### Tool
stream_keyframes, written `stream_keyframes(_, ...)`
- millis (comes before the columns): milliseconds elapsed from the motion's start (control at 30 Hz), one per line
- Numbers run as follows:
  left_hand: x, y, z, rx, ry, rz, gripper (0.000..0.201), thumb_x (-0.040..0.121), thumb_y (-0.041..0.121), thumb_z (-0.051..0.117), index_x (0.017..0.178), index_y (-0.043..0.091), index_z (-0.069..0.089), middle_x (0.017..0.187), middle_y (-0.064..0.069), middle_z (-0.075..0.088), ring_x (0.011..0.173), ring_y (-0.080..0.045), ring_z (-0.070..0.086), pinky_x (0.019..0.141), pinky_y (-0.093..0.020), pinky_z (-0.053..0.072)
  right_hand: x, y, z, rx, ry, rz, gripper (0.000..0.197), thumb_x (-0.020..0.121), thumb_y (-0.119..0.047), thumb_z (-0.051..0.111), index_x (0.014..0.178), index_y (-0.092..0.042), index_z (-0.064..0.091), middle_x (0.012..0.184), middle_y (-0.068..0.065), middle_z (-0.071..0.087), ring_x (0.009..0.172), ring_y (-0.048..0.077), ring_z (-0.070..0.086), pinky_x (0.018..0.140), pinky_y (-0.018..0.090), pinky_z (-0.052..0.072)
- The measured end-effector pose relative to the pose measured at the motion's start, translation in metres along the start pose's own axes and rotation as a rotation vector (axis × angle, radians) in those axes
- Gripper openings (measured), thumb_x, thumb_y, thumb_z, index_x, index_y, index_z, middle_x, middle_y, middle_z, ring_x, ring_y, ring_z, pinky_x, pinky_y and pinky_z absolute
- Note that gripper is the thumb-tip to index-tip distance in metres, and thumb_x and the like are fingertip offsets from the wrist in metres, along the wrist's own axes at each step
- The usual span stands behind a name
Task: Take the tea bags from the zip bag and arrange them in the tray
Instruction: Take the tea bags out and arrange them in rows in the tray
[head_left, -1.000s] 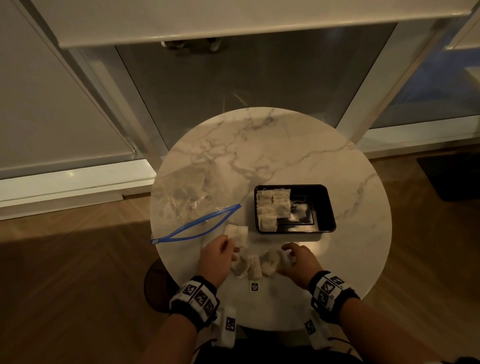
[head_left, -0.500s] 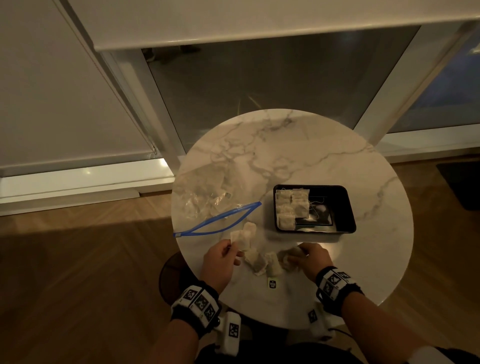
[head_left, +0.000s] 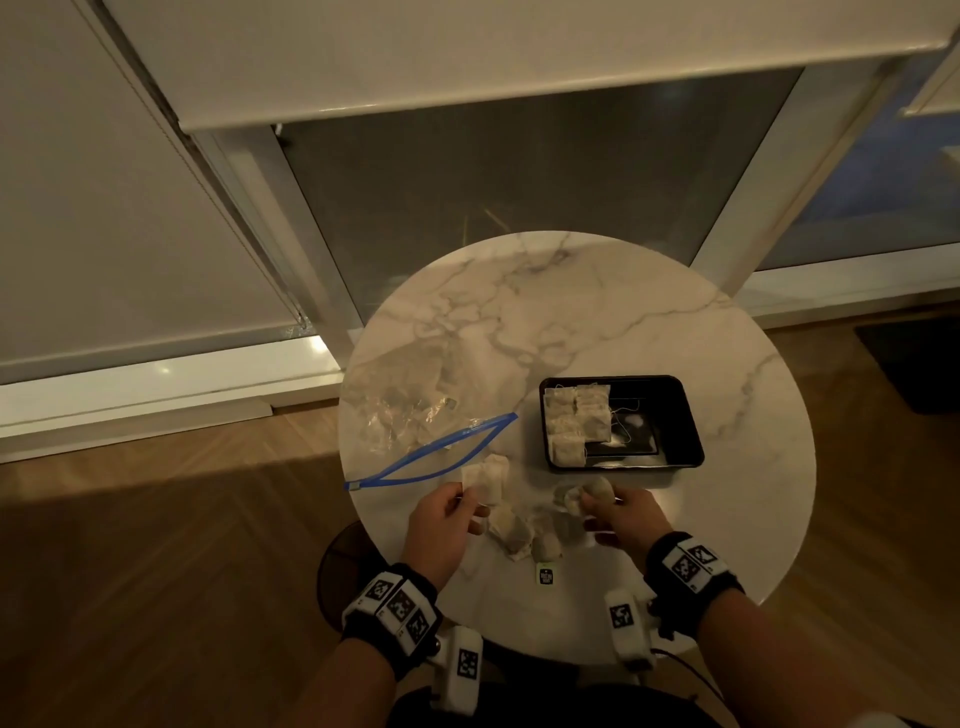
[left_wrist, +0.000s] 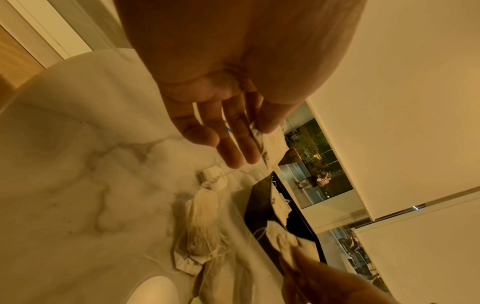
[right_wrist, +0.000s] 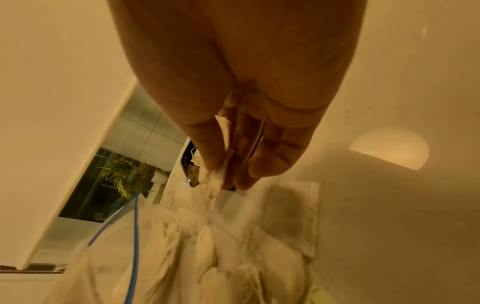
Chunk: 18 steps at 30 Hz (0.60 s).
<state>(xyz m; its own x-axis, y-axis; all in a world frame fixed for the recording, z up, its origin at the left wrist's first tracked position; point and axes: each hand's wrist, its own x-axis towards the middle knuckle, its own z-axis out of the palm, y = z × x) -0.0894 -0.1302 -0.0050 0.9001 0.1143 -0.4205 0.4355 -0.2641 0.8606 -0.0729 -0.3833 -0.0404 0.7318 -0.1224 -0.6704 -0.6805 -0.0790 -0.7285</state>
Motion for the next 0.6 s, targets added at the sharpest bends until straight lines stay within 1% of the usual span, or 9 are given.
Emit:
stream_keyframes(100, 0.000, 0.002, 0.002, -0.005, -0.013, 0.011, 0.021, 0.102, 0.027, 0.053, 0.094, 0.015, 0.069, 0.086, -0.002, 0.075, 0.064, -0.005, 0.067, 0.053, -0.012, 0.044, -0.004, -0.016, 0.012, -0.116, -0.141, 0.020, 0.025, 0.089, -0.032, 0.069, 0.112, -0.022, 0.066, 0.100, 0.004, 0.072, 0.089, 0.021, 0.069, 0.065, 0.031, 0.052)
stream_keyframes(133, 0.000, 0.003, 0.002, -0.003, -0.015, 0.012, 0.021, 0.102, 0.027, 0.053, 0.094, 0.015, 0.069, 0.086, -0.002, 0.075, 0.064, -0.005, 0.067, 0.053, -0.012, 0.044, -0.003, -0.018, 0.014, -0.185, -0.156, 0.030, 0.025, 0.090, -0.035, 0.067, 0.112, -0.024, 0.065, 0.100, 0.002, 0.072, 0.090, 0.020, 0.068, 0.065, 0.030, 0.051)
stream_keyframes(233, 0.002, 0.003, 0.003, 0.010, -0.020, 0.014, 0.020, 0.102, 0.026, 0.053, 0.095, 0.016, 0.069, 0.087, -0.002, 0.075, 0.064, -0.004, 0.067, 0.052, -0.011, 0.044, 0.004, -0.016, 0.011, -0.443, -0.038, -0.016, 0.032, 0.090, -0.033, 0.067, 0.120, -0.024, 0.061, 0.102, -0.003, 0.066, 0.088, 0.016, 0.064, 0.067, 0.027, 0.050)
stream_keyframes(300, 0.003, 0.002, 0.004, 0.012, -0.020, 0.017, 0.020, 0.102, 0.025, 0.053, 0.094, 0.016, 0.069, 0.087, -0.003, 0.074, 0.063, -0.004, 0.066, 0.052, -0.012, 0.044, 0.008, -0.009, 0.005, -0.666, 0.001, -0.063, 0.043, 0.085, -0.034, 0.070, 0.126, -0.025, 0.057, 0.108, -0.001, 0.060, 0.092, 0.016, 0.062, 0.076, 0.028, 0.054)
stream_keyframes(333, 0.004, 0.002, 0.004, 0.013, -0.021, 0.018, 0.020, 0.102, 0.024, 0.053, 0.094, 0.015, 0.069, 0.086, -0.003, 0.074, 0.063, -0.004, 0.066, 0.052, -0.012, 0.044, 0.010, -0.004, 0.003, -0.782, -0.010, -0.077, 0.051, 0.081, -0.038, 0.073, 0.128, -0.030, 0.054, 0.114, 0.001, 0.056, 0.098, 0.019, 0.061, 0.082, 0.031, 0.055)
stream_keyframes(400, 0.005, 0.001, 0.005, 0.013, -0.025, 0.011, 0.020, 0.102, 0.024, 0.053, 0.093, 0.014, 0.069, 0.086, -0.003, 0.075, 0.062, -0.004, 0.066, 0.052, -0.012, 0.044, 0.010, 0.001, 0.003, -0.978, -0.044, -0.100, 0.066, 0.073, -0.043, 0.078, 0.132, -0.039, 0.047, 0.127, 0.004, 0.043, 0.115, 0.026, 0.051, 0.095, 0.038, 0.051)
stream_keyframes(433, 0.006, 0.000, 0.005, 0.015, -0.028, 0.008, 0.020, 0.102, 0.024, 0.053, 0.093, 0.014, 0.069, 0.086, -0.003, 0.075, 0.062, -0.004, 0.066, 0.052, -0.012, 0.044, 0.010, 0.002, 0.004, -1.037, -0.060, -0.117, 0.069, 0.072, -0.045, 0.078, 0.132, -0.042, 0.045, 0.129, 0.004, 0.040, 0.119, 0.028, 0.046, 0.099, 0.040, 0.049)
stream_keyframes(500, 0.007, -0.001, 0.006, 0.024, -0.032, 0.003, 0.020, 0.102, 0.024, 0.053, 0.094, 0.015, 0.069, 0.086, -0.003, 0.075, 0.063, -0.005, 0.067, 0.053, -0.013, 0.044, 0.009, 0.001, 0.007, -1.087, -0.069, -0.166, 0.063, 0.074, -0.048, 0.076, 0.130, -0.044, 0.046, 0.130, 0.004, 0.038, 0.121, 0.028, 0.042, 0.101, 0.041, 0.047)
stream_keyframes(600, 0.009, -0.001, 0.007, 0.027, -0.025, -0.007, 0.021, 0.102, 0.024, 0.053, 0.093, 0.015, 0.069, 0.086, -0.002, 0.075, 0.064, -0.006, 0.067, 0.053, -0.013, 0.045, 0.009, 0.000, 0.010, -1.121, -0.094, -0.190, 0.049, 0.079, -0.050, 0.071, 0.123, -0.040, 0.053, 0.127, 0.002, 0.039, 0.121, 0.027, 0.041, 0.102, 0.041, 0.045)
